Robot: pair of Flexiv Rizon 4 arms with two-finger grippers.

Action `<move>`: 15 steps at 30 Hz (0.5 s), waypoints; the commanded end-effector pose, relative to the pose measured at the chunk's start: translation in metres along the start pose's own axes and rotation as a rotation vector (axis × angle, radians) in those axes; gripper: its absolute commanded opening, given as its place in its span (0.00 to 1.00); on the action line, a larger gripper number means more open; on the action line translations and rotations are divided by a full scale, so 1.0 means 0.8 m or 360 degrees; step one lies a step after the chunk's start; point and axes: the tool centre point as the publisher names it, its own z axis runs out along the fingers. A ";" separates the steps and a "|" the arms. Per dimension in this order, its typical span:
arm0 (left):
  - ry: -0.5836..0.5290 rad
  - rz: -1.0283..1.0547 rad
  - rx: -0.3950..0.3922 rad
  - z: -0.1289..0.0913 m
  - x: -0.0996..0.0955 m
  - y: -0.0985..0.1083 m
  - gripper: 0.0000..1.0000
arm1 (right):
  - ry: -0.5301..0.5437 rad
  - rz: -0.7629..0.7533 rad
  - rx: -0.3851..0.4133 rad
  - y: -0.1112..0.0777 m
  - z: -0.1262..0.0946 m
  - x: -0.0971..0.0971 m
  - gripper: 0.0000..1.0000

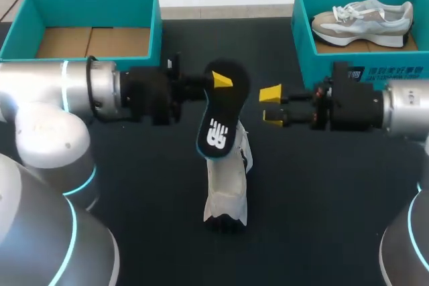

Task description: Take the shoe out of the shoebox, open the shoe tongue, remove and reinsert the insole, then place the shoe into the shoebox

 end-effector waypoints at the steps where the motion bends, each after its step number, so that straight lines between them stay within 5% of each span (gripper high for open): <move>1: 0.0097 -0.0132 0.0053 -0.023 -0.002 -0.012 0.00 | -0.0111 -0.0181 -0.0009 -0.015 -0.043 0.015 1.00; 6: 0.0177 -0.0419 0.0090 -0.029 0.000 -0.023 0.00 | -0.0296 -0.0726 0.0082 -0.023 -0.036 0.027 1.00; 15: 0.0224 -0.0618 0.0143 -0.031 -0.004 -0.031 0.00 | -0.0379 -0.0727 0.0085 -0.022 -0.033 0.023 1.00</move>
